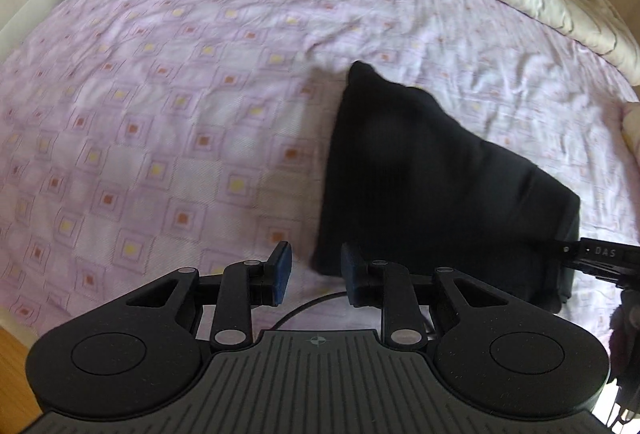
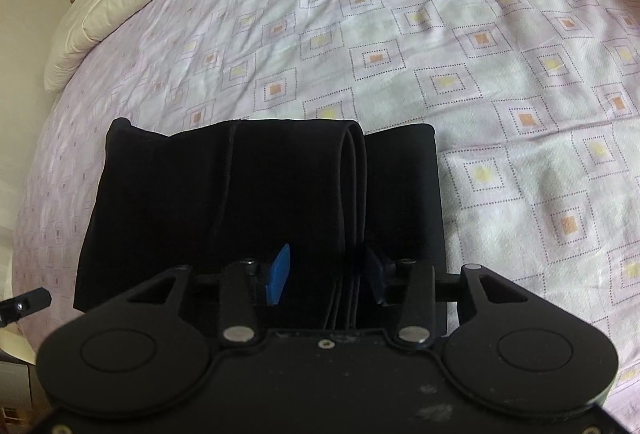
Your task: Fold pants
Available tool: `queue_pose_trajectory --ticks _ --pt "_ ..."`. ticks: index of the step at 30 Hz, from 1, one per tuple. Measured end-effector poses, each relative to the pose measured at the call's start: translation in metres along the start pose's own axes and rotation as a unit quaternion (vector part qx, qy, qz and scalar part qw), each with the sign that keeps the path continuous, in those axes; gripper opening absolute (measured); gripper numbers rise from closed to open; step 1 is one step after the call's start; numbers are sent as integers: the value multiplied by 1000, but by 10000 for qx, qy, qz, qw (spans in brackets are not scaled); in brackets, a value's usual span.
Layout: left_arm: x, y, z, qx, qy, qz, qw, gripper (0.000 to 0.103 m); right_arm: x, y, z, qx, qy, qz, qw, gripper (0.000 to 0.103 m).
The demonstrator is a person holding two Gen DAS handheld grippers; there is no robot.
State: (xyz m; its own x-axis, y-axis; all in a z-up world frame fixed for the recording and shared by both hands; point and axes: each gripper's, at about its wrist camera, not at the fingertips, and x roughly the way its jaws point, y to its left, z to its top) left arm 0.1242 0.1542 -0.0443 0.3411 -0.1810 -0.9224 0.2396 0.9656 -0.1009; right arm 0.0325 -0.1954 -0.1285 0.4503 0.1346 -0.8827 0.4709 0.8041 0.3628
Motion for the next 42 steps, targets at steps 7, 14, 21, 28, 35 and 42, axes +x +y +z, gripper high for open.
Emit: queue_pose_trajectory --ticks 7,14,21,28,35,42 --pt "3 14 1 -106 127 -69 9998 26 3 -15 5 646 84 234 9976 47" --pt "13 11 9 70 212 -205 9995 26 -32 11 11 -94 -56 282 9995 13" --pt "22 -3 24 351 196 -358 9986 26 -73 11 17 -401 -411 -402 9975 13" --pt "51 -41 34 989 363 -472 9933 26 -45 -6 16 -310 -117 -679 9971 14" --pt "100 -37 24 1269 1138 107 9853 28 -38 -14 20 7 111 -386 9992 15" --pt "76 -15 40 988 902 -26 9910 27 -29 -9 22 -54 205 -678 9975 24"
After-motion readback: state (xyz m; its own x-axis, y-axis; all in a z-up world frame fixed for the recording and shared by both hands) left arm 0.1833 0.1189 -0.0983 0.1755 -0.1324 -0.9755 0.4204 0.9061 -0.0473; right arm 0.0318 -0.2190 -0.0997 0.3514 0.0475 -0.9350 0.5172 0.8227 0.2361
